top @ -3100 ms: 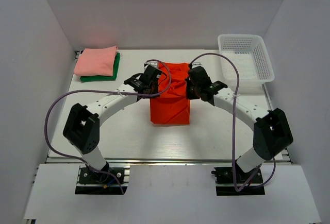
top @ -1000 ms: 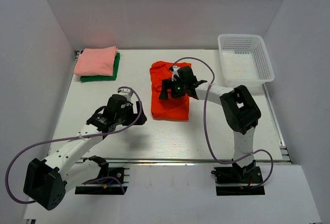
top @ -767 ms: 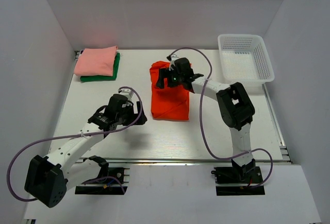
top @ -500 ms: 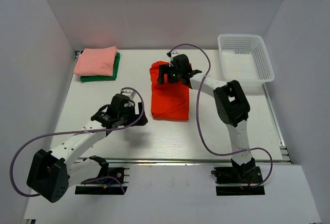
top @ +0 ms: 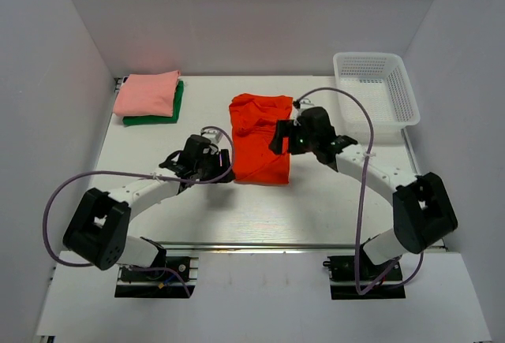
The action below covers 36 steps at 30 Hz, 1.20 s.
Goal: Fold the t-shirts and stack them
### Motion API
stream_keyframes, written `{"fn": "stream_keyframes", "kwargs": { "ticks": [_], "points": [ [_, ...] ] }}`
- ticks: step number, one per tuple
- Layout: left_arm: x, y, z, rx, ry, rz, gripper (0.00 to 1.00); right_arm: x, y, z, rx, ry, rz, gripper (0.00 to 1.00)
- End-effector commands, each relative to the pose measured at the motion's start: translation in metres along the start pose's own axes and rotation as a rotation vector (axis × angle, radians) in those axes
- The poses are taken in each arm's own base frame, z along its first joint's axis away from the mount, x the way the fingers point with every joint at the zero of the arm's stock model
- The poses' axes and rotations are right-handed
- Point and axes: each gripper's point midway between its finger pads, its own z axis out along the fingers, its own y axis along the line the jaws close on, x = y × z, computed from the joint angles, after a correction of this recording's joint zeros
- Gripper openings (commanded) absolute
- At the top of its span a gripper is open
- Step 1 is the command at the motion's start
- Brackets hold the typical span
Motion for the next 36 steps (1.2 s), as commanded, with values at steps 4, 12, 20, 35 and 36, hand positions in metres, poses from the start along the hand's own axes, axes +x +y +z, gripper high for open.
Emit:
{"fn": "stream_keyframes", "kwargs": {
  "ticks": [4, 12, 20, 35, 36],
  "points": [
    [-0.036, -0.025, 0.025, 0.104, -0.058, 0.041, 0.46, 0.081, -0.027, -0.007, 0.047, 0.201, 0.107, 0.86],
    [-0.010, -0.010, 0.053, 0.075, 0.033, 0.033, 0.25, 0.114, -0.030, 0.007, 0.016, 0.281, 0.168, 0.68],
    [0.005, -0.017, 0.061, 0.150, 0.075, 0.042, 0.00, 0.134, -0.028, 0.009, -0.016, 0.322, 0.216, 0.25],
    [0.048, -0.068, -0.033, 0.439, 0.195, 0.020, 0.00, 0.149, -0.003, -0.073, -0.120, 0.366, 0.185, 0.00],
    [0.051, -0.073, -0.039, 0.459, 0.212, 0.016, 0.00, 0.154, 0.001, -0.080, -0.147, 0.388, 0.192, 0.00]
  ]
}}
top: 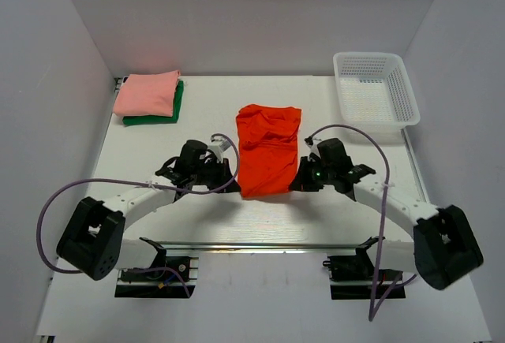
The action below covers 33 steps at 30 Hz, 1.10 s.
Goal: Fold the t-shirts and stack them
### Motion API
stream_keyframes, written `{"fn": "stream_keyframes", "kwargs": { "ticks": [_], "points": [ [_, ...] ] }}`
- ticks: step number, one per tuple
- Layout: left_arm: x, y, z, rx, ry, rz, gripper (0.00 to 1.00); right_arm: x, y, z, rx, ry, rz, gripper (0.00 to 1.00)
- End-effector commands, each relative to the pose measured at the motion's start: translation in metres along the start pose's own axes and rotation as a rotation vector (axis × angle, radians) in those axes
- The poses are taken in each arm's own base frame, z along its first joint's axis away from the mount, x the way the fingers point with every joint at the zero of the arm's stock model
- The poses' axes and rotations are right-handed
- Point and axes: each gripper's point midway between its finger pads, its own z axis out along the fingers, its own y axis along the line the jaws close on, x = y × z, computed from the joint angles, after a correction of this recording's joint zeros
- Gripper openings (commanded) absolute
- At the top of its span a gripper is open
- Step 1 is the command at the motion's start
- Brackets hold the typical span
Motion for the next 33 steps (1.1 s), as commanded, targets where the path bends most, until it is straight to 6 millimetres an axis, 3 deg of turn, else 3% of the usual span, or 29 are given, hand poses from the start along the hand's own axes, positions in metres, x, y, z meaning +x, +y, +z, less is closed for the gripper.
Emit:
{"fn": "stream_keyframes", "kwargs": {
  "ticks": [1, 4, 5, 7, 8, 11, 15, 20, 22, 24, 27, 28, 30, 33],
  "points": [
    [0.032, -0.026, -0.019, 0.097, 0.132, -0.062, 0.00, 0.037, 0.014, -0.029, -0.074, 0.109, 0.009, 0.00],
    [0.046, -0.026, -0.030, 0.053, 0.158, -0.069, 0.00, 0.045, 0.021, -0.047, -0.096, 0.105, 0.018, 0.00],
    [0.051, -0.014, -0.030, -0.019, 0.167, -0.085, 0.17, 0.046, 0.020, -0.051, -0.094, 0.091, 0.016, 0.00],
    [0.063, -0.011, -0.030, -0.030, 0.187, -0.082, 0.53, 0.048, 0.014, -0.051, -0.064, 0.082, 0.028, 0.00],
    [0.054, -0.017, -0.026, 0.003, 0.156, -0.069, 0.73, 0.056, 0.010, -0.050, -0.057, 0.093, 0.038, 0.00],
    [0.062, -0.016, -0.014, -0.003, 0.165, -0.075, 0.82, 0.066, 0.006, -0.045, -0.058, 0.119, 0.065, 0.00],
    [0.067, -0.015, 0.005, -0.021, 0.191, -0.061, 0.81, 0.074, -0.001, -0.039, -0.055, 0.128, 0.081, 0.00],
    [0.078, -0.018, 0.026, -0.029, 0.235, -0.052, 0.69, 0.075, -0.003, -0.038, -0.049, 0.118, 0.083, 0.00],
    [0.087, -0.013, 0.031, -0.067, 0.264, -0.048, 0.59, 0.080, -0.005, -0.038, -0.046, 0.124, 0.092, 0.00],
    [0.089, -0.015, 0.034, -0.070, 0.266, -0.057, 0.56, 0.081, -0.007, -0.037, -0.044, 0.121, 0.092, 0.00],
    [0.091, -0.013, 0.038, -0.101, 0.258, -0.043, 0.40, 0.084, -0.007, -0.037, -0.047, 0.128, 0.098, 0.00],
    [0.093, -0.012, 0.040, -0.115, 0.264, -0.038, 0.29, 0.084, -0.007, -0.038, -0.049, 0.121, 0.096, 0.00],
    [0.090, -0.011, 0.041, -0.143, 0.251, -0.034, 0.21, 0.085, -0.009, -0.038, -0.043, 0.115, 0.095, 0.00],
    [0.089, -0.012, 0.043, -0.143, 0.243, -0.024, 0.21, 0.086, -0.010, -0.038, -0.041, 0.111, 0.098, 0.00]
  ]
}}
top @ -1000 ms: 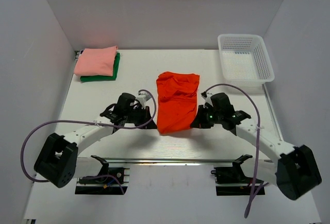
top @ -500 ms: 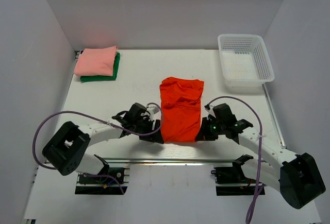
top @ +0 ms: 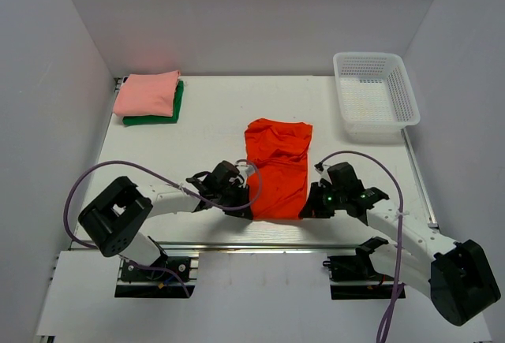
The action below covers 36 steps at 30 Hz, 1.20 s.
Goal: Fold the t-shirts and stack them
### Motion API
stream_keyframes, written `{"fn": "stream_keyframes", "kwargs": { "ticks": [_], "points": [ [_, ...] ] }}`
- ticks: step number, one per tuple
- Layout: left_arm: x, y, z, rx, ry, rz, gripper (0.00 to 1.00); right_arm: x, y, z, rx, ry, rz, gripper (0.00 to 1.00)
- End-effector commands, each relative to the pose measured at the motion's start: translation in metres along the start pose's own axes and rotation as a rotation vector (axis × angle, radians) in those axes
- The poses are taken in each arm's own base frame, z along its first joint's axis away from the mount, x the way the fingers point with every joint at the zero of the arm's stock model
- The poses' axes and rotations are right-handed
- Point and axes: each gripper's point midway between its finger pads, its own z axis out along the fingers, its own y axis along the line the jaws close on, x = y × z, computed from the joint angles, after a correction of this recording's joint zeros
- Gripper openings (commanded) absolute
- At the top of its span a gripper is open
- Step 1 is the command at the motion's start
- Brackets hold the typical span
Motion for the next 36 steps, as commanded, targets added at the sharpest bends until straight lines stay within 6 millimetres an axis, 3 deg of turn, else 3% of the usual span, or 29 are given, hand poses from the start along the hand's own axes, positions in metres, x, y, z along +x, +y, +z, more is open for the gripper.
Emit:
{"fn": "stream_keyframes", "kwargs": {
  "ticks": [1, 4, 5, 12, 16, 22, 25, 26, 29, 30, 32, 36],
  "points": [
    [-0.013, -0.001, 0.000, -0.035, -0.053, 0.020, 0.19, 0.000, 0.003, -0.001, -0.021, -0.016, 0.005, 0.00],
    [-0.019, -0.007, -0.001, -0.025, -0.076, 0.036, 0.11, 0.002, 0.002, 0.000, -0.020, -0.016, 0.012, 0.00],
    [-0.024, -0.011, -0.002, -0.019, -0.085, 0.039, 0.00, 0.002, 0.002, -0.001, -0.022, -0.018, 0.005, 0.00],
    [-0.012, -0.032, -0.022, 0.040, -0.035, 0.073, 0.00, -0.001, 0.011, -0.014, -0.031, -0.025, -0.023, 0.00],
    [-0.023, -0.049, -0.042, 0.063, -0.052, 0.103, 0.00, -0.016, 0.020, -0.025, -0.035, -0.073, -0.061, 0.00],
    [-0.069, -0.079, -0.063, 0.090, -0.148, 0.156, 0.00, -0.043, 0.032, -0.039, -0.013, -0.150, -0.096, 0.00],
    [-0.092, -0.080, -0.067, 0.052, -0.184, 0.131, 0.00, -0.066, 0.036, -0.048, 0.034, -0.211, -0.094, 0.00],
    [-0.099, -0.070, -0.068, -0.016, -0.204, 0.119, 0.00, -0.078, 0.038, -0.055, 0.054, -0.252, -0.097, 0.00],
    [-0.123, -0.066, -0.069, -0.083, -0.239, 0.093, 0.00, -0.107, 0.037, -0.064, 0.127, -0.333, -0.106, 0.00],
    [-0.139, -0.069, -0.075, -0.097, -0.273, 0.069, 0.00, -0.113, 0.031, -0.066, 0.165, -0.349, -0.111, 0.00],
    [-0.152, -0.052, -0.075, -0.175, -0.285, 0.037, 0.00, -0.130, 0.032, -0.071, 0.202, -0.379, -0.113, 0.00],
    [-0.195, -0.043, -0.092, -0.235, -0.392, -0.005, 0.00, -0.169, 0.023, -0.089, 0.323, -0.486, -0.098, 0.00]
  ]
}}
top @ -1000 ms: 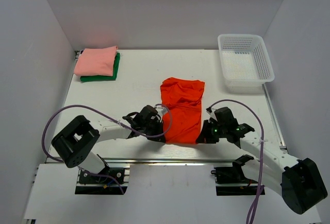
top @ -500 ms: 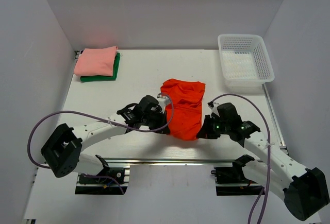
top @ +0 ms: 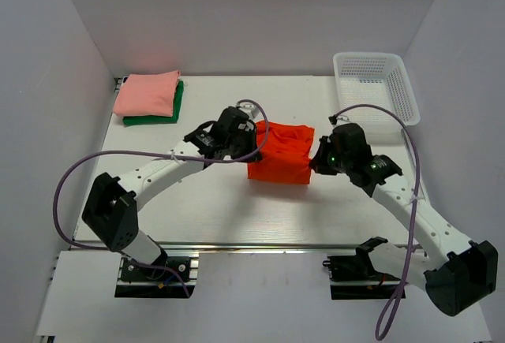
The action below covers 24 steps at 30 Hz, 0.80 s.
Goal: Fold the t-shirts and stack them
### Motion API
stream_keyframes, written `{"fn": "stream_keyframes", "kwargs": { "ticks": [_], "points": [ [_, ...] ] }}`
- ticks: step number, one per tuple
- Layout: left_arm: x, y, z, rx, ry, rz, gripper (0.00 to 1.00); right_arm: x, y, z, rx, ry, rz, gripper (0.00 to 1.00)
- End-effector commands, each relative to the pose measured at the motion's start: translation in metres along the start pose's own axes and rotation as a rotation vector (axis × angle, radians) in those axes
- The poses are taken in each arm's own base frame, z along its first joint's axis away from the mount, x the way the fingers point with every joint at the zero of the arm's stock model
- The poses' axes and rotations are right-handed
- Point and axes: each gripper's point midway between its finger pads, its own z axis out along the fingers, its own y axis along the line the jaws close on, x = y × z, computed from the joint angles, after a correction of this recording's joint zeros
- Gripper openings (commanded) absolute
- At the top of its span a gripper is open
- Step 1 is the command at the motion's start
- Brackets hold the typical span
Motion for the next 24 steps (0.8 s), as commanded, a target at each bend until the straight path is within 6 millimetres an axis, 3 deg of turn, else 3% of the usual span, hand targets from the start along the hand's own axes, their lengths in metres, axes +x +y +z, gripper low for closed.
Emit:
{"fn": "stream_keyframes", "kwargs": {
  "ticks": [1, 5, 7, 15, 16, 19, 22, 24],
  "points": [
    [-0.042, 0.021, -0.010, -0.102, -0.103, -0.047, 0.00, -0.048, -0.025, -0.004, 0.180, -0.135, -0.014, 0.00],
    [-0.068, 0.040, -0.005, -0.147, -0.128, -0.064, 0.00, -0.085, -0.032, -0.005, 0.239, -0.209, -0.021, 0.00],
    [-0.079, 0.039, -0.001, -0.139, -0.137, -0.053, 0.00, -0.091, -0.033, 0.001, 0.240, -0.201, -0.043, 0.00],
    [-0.121, 0.072, 0.027, -0.195, -0.159, -0.089, 0.00, -0.132, -0.040, 0.046, 0.206, -0.193, -0.073, 0.00],
    [-0.118, 0.078, 0.035, -0.217, -0.143, -0.093, 0.00, -0.131, -0.039, 0.054, 0.197, -0.176, -0.079, 0.00],
    [-0.136, 0.086, 0.039, -0.226, -0.166, -0.086, 0.00, -0.142, -0.042, 0.072, 0.191, -0.158, -0.085, 0.00],
    [-0.156, 0.092, 0.052, -0.213, -0.180, -0.066, 0.00, -0.152, -0.049, 0.086, 0.192, -0.147, -0.091, 0.00],
    [-0.156, 0.096, 0.070, -0.213, -0.152, -0.044, 0.00, -0.158, -0.055, 0.091, 0.204, -0.149, -0.090, 0.00]
  ]
}}
